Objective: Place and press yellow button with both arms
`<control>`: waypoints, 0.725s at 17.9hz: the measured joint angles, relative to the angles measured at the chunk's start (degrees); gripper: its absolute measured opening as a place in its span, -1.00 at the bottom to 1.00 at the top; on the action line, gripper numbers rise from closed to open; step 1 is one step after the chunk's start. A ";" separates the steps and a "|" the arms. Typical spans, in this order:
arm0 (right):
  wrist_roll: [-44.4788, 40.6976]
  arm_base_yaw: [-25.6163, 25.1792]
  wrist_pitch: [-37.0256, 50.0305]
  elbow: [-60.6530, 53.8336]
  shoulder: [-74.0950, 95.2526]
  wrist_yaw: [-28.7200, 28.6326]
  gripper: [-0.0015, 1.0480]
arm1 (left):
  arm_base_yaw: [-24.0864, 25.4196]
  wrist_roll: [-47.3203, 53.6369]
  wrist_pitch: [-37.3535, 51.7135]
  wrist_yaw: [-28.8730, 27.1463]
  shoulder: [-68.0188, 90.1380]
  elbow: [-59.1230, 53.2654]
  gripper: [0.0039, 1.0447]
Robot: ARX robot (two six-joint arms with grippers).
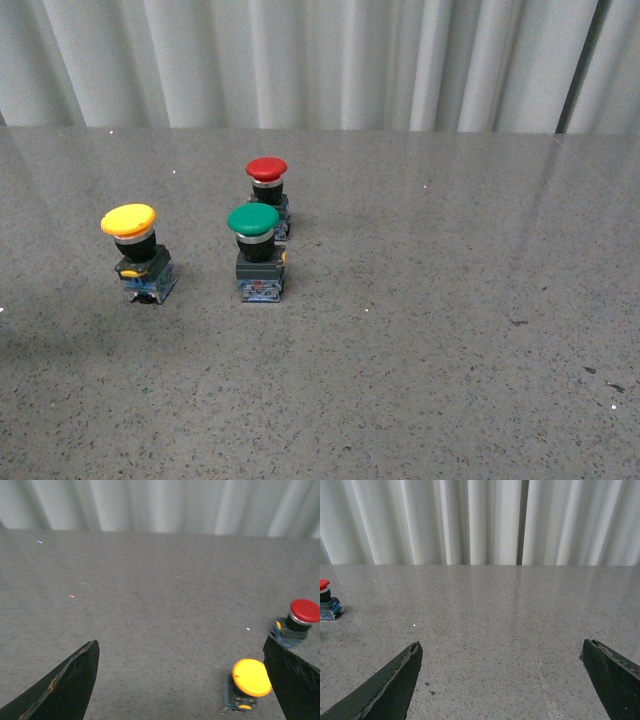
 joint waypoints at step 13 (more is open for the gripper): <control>0.00 0.00 0.02 0.00 0.00 0.00 0.87 | -8.48 -6.84 -3.52 5.84 25.03 14.27 0.88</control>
